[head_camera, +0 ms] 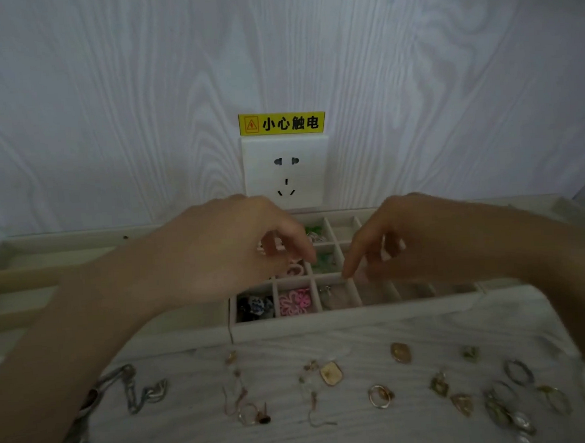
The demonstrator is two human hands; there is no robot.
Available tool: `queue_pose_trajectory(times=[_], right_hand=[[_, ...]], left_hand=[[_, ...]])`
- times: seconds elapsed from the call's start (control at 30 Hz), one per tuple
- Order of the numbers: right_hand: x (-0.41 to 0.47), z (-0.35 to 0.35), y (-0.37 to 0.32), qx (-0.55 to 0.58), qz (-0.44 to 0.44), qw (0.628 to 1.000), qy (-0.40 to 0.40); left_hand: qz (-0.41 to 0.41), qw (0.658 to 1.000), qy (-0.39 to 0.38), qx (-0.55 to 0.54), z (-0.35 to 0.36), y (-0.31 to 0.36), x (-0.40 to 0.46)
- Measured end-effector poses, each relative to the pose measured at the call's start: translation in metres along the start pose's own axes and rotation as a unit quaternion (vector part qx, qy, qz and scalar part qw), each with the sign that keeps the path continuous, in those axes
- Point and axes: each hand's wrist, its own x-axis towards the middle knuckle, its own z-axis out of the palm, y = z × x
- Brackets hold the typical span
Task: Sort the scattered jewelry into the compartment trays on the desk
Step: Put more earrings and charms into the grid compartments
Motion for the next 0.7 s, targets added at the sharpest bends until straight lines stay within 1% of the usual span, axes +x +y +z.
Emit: queue_pose_trajectory(times=[0.1,0.2,0.27,0.33,0.4,0.47,0.7], right_hand=[[-0.003,-0.006,0.011,-0.035,-0.036,0.998,0.029],[0.000,0.000,0.012,-0.063,-0.059,0.995,0.047],[0.003,0.004,0.009,-0.090,-0.061,0.993,0.047],[0.004,0.007,0.005,-0.134,-0.055,0.989,0.033],[0.005,0.011,0.001,-0.173,-0.053,0.983,0.029],[0.005,0.013,-0.003,-0.190,-0.047,0.980,0.022],[0.008,0.017,-0.008,-0.213,-0.039,0.976,-0.010]], left_hand=[[-0.006,0.999,-0.003,0.035,0.011,-0.009,0.007],[0.063,0.994,0.042,0.084,0.015,-0.010,0.002],[0.090,0.991,0.050,0.090,0.016,-0.003,-0.004],[0.092,0.990,0.033,0.106,0.020,0.002,-0.002],[0.076,0.988,-0.006,0.136,0.023,0.006,0.001],[0.073,0.985,-0.040,0.150,0.024,0.009,0.002],[0.087,0.985,-0.044,0.144,0.028,0.008,0.002]])
